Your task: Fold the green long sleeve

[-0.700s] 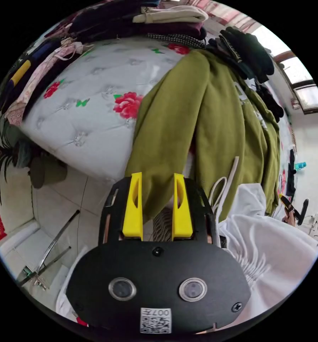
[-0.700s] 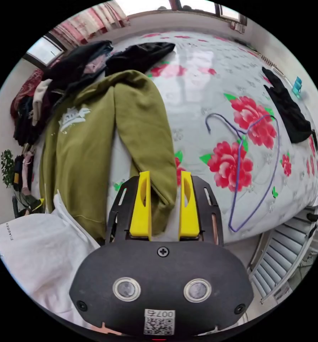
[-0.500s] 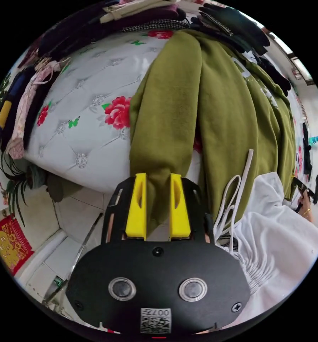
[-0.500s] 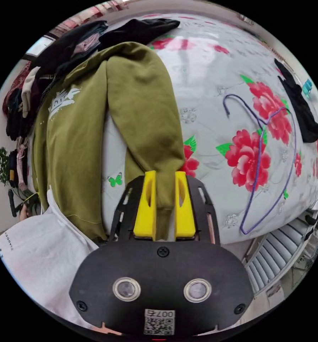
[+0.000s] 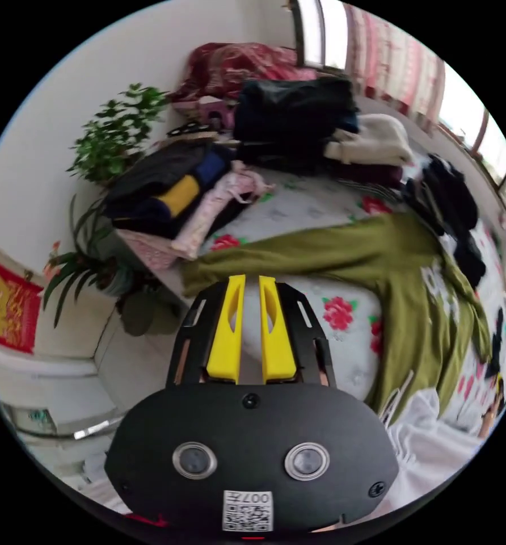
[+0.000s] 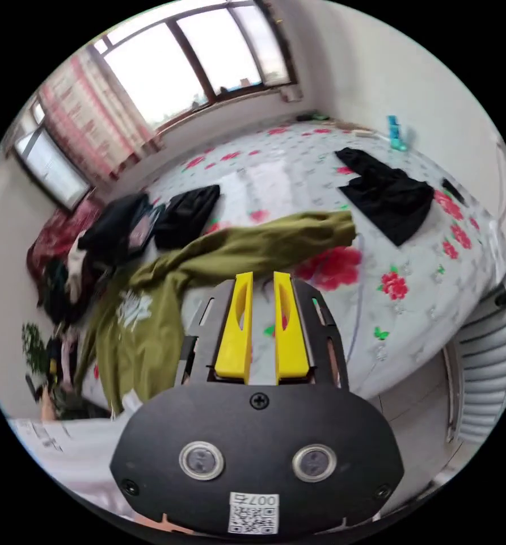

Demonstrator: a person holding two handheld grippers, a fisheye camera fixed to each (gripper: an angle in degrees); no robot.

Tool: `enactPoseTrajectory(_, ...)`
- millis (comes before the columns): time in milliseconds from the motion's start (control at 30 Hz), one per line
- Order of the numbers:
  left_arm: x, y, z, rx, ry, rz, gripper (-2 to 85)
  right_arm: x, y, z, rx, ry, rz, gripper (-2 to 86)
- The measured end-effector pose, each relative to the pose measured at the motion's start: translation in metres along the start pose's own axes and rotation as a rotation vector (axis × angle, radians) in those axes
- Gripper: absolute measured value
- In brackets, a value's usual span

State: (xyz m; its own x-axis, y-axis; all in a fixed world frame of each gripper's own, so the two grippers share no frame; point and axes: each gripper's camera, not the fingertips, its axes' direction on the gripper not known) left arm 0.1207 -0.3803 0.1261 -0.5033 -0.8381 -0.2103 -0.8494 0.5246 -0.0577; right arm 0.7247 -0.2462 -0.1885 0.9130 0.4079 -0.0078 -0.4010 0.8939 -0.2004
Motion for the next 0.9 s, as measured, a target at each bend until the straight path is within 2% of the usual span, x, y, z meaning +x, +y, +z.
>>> enactPoseTrajectory(133,0.062,0.059,0.047,-0.089,0.304,0.202,6.1,-0.086,0.097,0.059,-0.251,-0.211,-0.199,8.1)
enactPoseTrajectory(200,0.096,0.100,0.076,-0.198,0.448,0.307,5.3,-0.116,0.130,0.066,-0.290,-0.238,-0.270,8.3)
enactPoseTrajectory(367,0.110,0.143,0.105,-0.287,0.469,0.388,5.5,-0.163,0.160,0.067,-0.403,-0.272,-0.453,8.5)
enactPoseTrajectory(433,0.103,0.152,0.106,-0.284,0.480,0.365,5.8,-0.190,0.168,0.065,-0.419,-0.191,-0.640,8.6)
enactPoseTrajectory(600,0.078,0.183,0.108,-0.253,0.492,0.261,7.3,-0.223,0.184,0.084,-0.455,-0.157,-0.839,8.5)
enactPoseTrajectory(667,0.069,0.193,0.111,-0.259,0.502,0.207,7.5,-0.228,0.200,0.114,-0.541,-0.069,-0.903,8.3)
enactPoseTrajectory(733,0.064,0.202,0.116,-0.282,0.528,0.160,7.7,-0.229,0.221,0.118,-0.423,0.009,-1.021,7.9)
enactPoseTrajectory(800,0.064,0.209,0.118,-0.294,0.526,0.166,7.8,-0.228,0.222,0.113,-0.402,0.017,-1.040,6.8)
enactPoseTrajectory(900,0.062,0.215,0.116,-0.270,0.502,0.196,8.0,-0.199,0.195,0.089,-0.345,-0.053,-0.826,4.3)
